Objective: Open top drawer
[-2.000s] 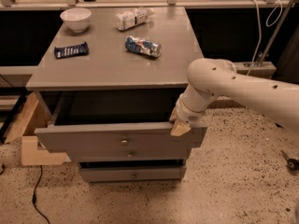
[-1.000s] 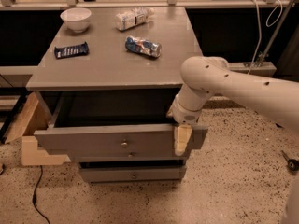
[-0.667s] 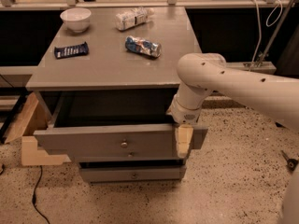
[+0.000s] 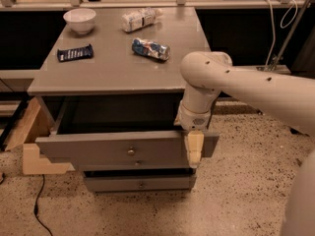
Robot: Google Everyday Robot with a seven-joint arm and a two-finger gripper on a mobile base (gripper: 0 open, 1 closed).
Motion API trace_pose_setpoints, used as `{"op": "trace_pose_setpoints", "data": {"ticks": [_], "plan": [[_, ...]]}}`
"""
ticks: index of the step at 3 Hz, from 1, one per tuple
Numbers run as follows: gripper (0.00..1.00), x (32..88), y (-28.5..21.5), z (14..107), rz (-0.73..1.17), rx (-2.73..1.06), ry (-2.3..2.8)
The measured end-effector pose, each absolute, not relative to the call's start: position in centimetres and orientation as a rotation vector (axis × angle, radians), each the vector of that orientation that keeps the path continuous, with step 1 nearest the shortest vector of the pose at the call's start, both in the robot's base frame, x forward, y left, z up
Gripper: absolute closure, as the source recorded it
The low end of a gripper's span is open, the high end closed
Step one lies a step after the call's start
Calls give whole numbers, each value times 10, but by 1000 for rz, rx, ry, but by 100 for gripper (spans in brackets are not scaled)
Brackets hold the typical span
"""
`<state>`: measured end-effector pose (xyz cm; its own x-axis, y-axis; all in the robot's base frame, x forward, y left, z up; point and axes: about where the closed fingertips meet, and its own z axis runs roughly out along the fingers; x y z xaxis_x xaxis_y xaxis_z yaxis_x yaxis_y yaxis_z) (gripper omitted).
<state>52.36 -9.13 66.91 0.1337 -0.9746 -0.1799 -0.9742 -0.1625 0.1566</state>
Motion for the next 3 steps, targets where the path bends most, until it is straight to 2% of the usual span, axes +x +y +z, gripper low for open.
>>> {"op": "trace_pose_setpoints", "data": {"ticks": [1, 3], "plan": [[17, 517, -102, 663, -421, 2314, -2054], [63, 510, -112, 664, -423, 2263, -2088]]}}
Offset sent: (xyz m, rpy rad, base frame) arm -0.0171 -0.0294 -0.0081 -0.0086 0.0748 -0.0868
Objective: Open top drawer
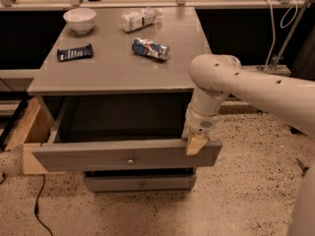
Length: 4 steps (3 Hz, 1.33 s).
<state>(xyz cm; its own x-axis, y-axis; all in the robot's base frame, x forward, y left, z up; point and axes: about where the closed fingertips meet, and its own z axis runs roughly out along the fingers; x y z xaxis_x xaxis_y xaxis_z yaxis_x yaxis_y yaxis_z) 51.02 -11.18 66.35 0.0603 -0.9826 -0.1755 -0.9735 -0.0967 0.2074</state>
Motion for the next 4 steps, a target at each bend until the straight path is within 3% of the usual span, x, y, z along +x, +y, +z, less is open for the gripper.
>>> {"op": "trace_pose_setpoints", "data": {"ticks": [1, 2, 4], "plan": [[87, 504, -114, 667, -399, 2256, -2107], [100, 482, -120, 667, -403, 2239, -2191], [100, 464, -120, 678, -413, 2236, -2271]]}}
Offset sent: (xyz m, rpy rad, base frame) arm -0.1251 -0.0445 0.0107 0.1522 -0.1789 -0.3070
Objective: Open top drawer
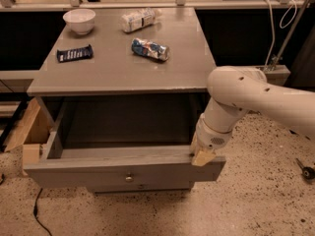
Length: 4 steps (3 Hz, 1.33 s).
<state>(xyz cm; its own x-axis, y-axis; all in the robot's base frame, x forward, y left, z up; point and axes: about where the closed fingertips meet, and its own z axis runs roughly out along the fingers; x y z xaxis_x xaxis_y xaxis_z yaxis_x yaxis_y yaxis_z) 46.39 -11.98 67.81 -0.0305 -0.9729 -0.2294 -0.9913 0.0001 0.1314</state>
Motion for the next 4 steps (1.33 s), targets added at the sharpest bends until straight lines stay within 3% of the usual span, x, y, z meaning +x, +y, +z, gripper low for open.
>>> {"op": "trace_pose_setpoints", "data": {"ticks": [2, 3, 4], "plan": [[51, 457, -121, 677, 398, -2109, 2170], [19, 457, -121, 677, 398, -2109, 2170], [0, 457, -121, 677, 398, -2109, 2170]]}}
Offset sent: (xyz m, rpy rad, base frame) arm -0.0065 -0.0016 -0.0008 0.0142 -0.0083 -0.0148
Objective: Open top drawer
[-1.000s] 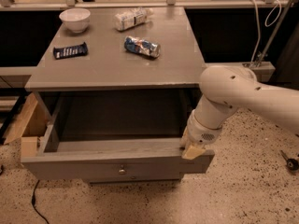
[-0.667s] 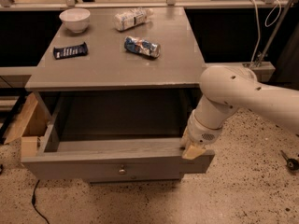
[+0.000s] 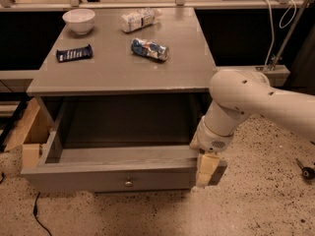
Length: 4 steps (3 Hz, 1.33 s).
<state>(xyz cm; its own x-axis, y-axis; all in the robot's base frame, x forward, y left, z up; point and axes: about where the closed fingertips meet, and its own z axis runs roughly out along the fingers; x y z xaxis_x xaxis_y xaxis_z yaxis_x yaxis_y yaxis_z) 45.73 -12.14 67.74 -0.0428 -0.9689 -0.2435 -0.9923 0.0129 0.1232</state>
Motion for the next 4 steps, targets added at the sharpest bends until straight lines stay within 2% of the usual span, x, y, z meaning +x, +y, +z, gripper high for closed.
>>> {"op": "trace_pose_setpoints", "data": {"ticks": [1, 4], "plan": [[0, 459, -130, 687, 391, -2097, 2162], [0, 480, -236, 847, 170, -1849, 2104]]}}
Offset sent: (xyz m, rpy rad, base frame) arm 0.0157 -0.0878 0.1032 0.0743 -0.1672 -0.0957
